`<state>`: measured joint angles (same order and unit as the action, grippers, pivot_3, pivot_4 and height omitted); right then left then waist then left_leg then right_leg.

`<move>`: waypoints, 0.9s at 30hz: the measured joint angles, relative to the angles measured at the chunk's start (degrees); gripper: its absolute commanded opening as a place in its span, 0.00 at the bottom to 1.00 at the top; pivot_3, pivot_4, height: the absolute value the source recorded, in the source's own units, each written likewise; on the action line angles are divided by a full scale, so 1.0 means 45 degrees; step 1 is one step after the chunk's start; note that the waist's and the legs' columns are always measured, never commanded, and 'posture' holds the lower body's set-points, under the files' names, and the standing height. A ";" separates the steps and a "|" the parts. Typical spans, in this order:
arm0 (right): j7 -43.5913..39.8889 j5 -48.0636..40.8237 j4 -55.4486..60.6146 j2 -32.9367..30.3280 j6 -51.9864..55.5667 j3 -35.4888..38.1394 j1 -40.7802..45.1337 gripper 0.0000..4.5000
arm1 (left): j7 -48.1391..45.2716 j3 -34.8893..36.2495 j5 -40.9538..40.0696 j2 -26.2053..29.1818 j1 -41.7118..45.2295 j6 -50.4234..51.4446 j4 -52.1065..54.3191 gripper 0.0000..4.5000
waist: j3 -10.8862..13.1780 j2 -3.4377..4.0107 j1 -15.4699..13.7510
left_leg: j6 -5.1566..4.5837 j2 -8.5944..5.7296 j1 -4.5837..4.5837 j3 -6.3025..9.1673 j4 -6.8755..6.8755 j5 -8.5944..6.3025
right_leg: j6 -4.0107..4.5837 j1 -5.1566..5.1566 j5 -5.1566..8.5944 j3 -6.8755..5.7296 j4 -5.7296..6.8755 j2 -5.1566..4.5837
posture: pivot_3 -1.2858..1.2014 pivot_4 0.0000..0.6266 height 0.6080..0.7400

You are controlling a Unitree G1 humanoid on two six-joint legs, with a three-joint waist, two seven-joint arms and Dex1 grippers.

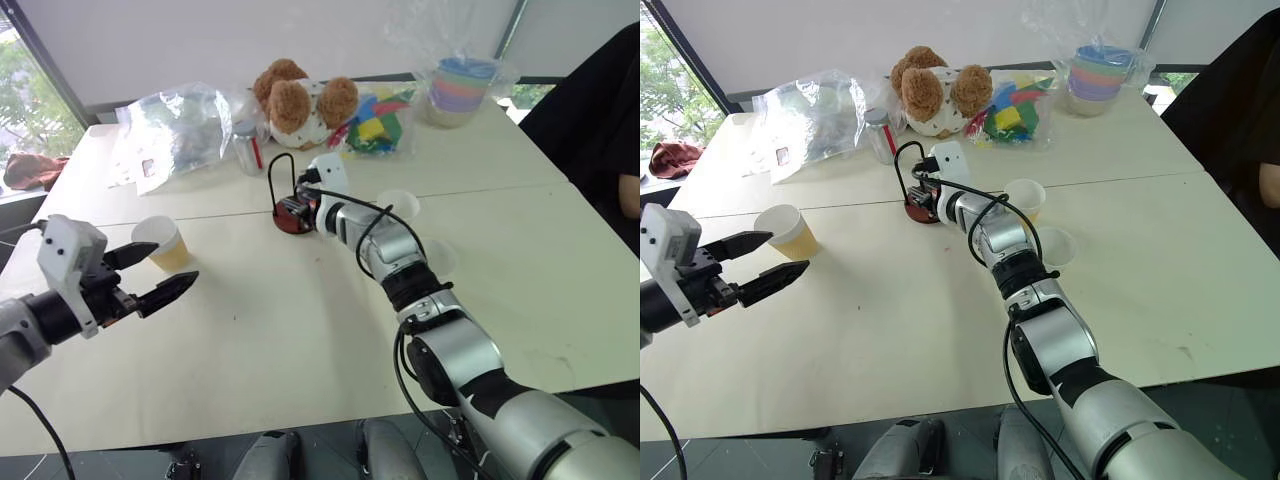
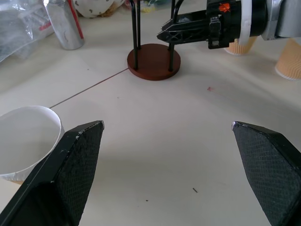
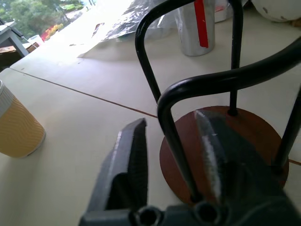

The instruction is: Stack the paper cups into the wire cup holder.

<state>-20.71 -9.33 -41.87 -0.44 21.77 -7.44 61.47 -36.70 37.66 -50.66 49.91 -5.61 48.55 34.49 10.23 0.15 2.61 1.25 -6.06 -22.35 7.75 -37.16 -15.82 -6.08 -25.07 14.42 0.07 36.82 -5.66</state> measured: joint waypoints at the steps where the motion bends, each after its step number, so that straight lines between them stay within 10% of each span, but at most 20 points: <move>1: 0.0013 0.0136 -0.0053 0.0029 -0.0194 -0.0011 0.0003 0.01 | 0.0055 -0.0047 0.0010 -0.0045 0.0000 -0.0044 0.0014 1.00 | -0.0001 -0.0001 0.0000 | 0.0003 0.0000 0.0000 -0.0001 -0.0003 0.0001 | 0.0000 -0.0012 0.0000 0.0004 0.0031 -0.0001 | 0.52 0.24 1.00; 7: -0.1189 0.0804 0.0404 -0.0304 -0.0764 -0.0593 -0.0118 0.01 | 0.0102 -0.0104 0.0090 -0.0116 -0.0060 -0.0180 0.0038 1.00 | 0.0000 -0.0001 -0.0002 | 0.0024 0.0006 0.0000 -0.0005 -0.0001 0.0014 | 0.0004 -0.0038 0.0002 0.0028 0.0059 0.0014 | 0.52 0.24 1.00; 15: -0.6122 -0.0547 0.8239 -0.3914 0.2423 -0.1754 -0.3287 0.01 | -0.0352 0.0121 0.0119 0.0059 -0.0366 -0.0334 -0.0047 1.00 | -0.0004 -0.0008 -0.0134 | 0.0013 0.0002 -0.0011 -0.0002 -0.0007 0.0007 | 0.0003 -0.0034 0.0003 0.0028 0.0045 0.0009 | 0.52 0.24 1.00; 24: -0.6217 -0.1476 1.1539 -0.4621 0.4818 -0.2017 -0.5038 0.01 | -0.0585 -0.0263 0.0149 0.0168 -0.0002 -0.0410 -0.0185 1.00 | -0.0007 -0.0014 -0.0079 | 0.0005 0.0050 0.0020 -0.0051 -0.0010 0.0003 | 0.0037 -0.0033 -0.0008 0.0078 0.0064 0.0029 | 0.52 0.24 1.00; 27: -0.6030 -0.1454 1.1566 -0.4645 0.4796 -0.2171 -0.5323 0.25 | -0.0596 -0.0364 0.0179 0.0168 0.0222 -0.0417 -0.0281 1.00 | -0.0009 -0.0021 -0.0173 | 0.0021 0.0047 0.0018 -0.0053 -0.0014 0.0012 | 0.0037 -0.0031 -0.0009 0.0078 0.0062 0.0026 | 0.52 0.24 1.00</move>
<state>-47.85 -15.87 10.18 -21.35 43.36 -17.21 37.52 -39.38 36.02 -49.85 50.67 -4.62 46.68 33.23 10.18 0.05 1.83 1.35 -5.84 -22.27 7.51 -37.22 -15.76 -5.91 -25.21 14.38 0.43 37.10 -5.55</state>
